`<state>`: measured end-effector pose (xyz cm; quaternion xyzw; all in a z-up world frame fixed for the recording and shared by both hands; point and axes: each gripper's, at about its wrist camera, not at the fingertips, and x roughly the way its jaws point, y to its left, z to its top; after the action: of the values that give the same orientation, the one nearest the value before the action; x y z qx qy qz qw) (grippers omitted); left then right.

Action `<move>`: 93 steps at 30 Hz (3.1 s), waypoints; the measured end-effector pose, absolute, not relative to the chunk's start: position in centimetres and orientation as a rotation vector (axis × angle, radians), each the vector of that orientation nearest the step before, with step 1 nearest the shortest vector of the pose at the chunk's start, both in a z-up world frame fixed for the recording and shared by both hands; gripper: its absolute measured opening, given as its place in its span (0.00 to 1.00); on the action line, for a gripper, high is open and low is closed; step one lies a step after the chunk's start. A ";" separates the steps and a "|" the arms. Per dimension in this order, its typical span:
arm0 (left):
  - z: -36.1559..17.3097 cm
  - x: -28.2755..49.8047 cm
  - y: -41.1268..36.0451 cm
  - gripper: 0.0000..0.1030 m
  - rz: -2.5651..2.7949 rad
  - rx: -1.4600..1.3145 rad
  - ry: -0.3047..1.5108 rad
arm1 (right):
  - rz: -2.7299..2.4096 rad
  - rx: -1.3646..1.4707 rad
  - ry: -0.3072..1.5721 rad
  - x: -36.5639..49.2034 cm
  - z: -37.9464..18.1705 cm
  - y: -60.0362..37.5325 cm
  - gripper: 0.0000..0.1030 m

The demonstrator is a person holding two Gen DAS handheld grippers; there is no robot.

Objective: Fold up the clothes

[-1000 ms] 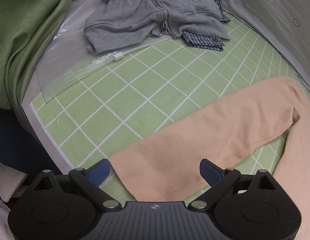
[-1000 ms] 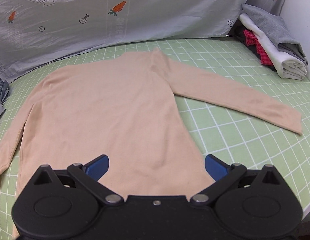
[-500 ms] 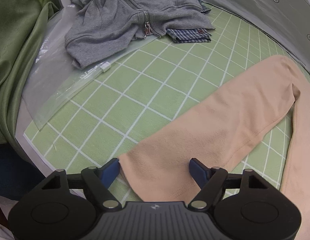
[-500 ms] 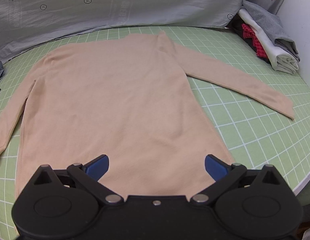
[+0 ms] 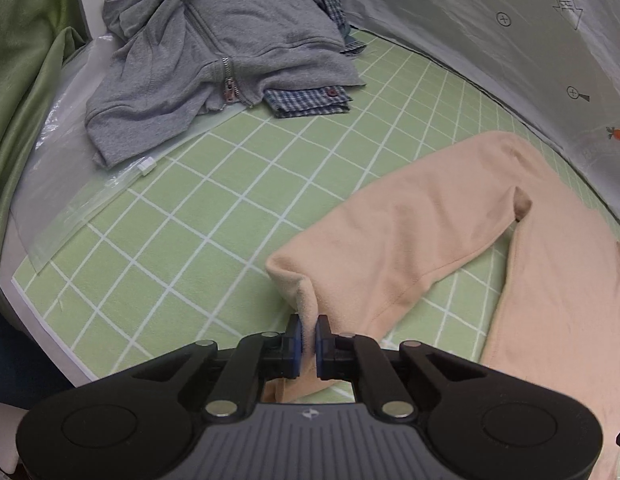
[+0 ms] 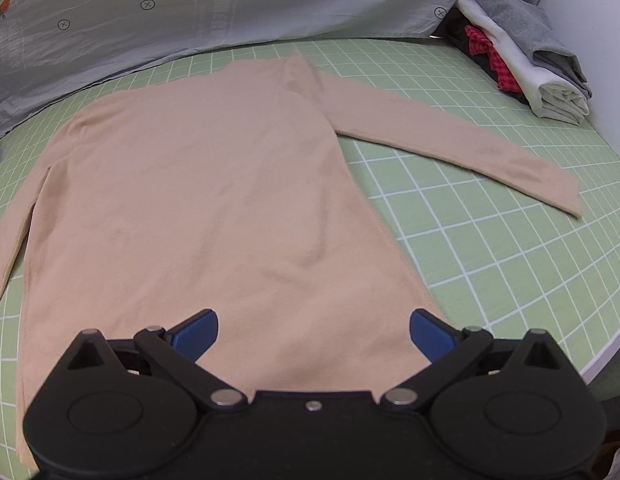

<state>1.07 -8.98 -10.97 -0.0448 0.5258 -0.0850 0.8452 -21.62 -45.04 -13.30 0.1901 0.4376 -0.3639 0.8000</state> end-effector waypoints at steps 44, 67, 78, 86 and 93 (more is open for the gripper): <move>-8.7 2.8 -13.2 0.71 -0.299 0.127 1.103 | -0.679 0.474 0.906 -15.8 -15.7 -41.7 0.26; -7.4 1.8 -25.6 0.72 -0.227 0.090 1.037 | -0.603 0.402 0.617 -18.0 -7.3 -60.3 0.03; -6.1 -0.6 -23.8 0.80 0.004 0.093 1.032 | -0.808 0.374 0.678 -18.8 -11.5 -71.1 0.07; -5.4 -1.6 -21.4 0.86 -0.047 0.021 0.981 | -0.798 0.415 0.704 -18.1 -12.3 -66.5 0.50; -6.0 -2.4 -18.7 0.92 -0.193 -0.019 0.930 | -0.715 0.298 0.673 -18.0 -9.9 -57.5 0.88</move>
<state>-2.43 -18.73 -6.04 -0.0089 0.4478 -0.0931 0.8892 -17.98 -57.51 -9.90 0.1424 0.3221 -0.3419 0.8713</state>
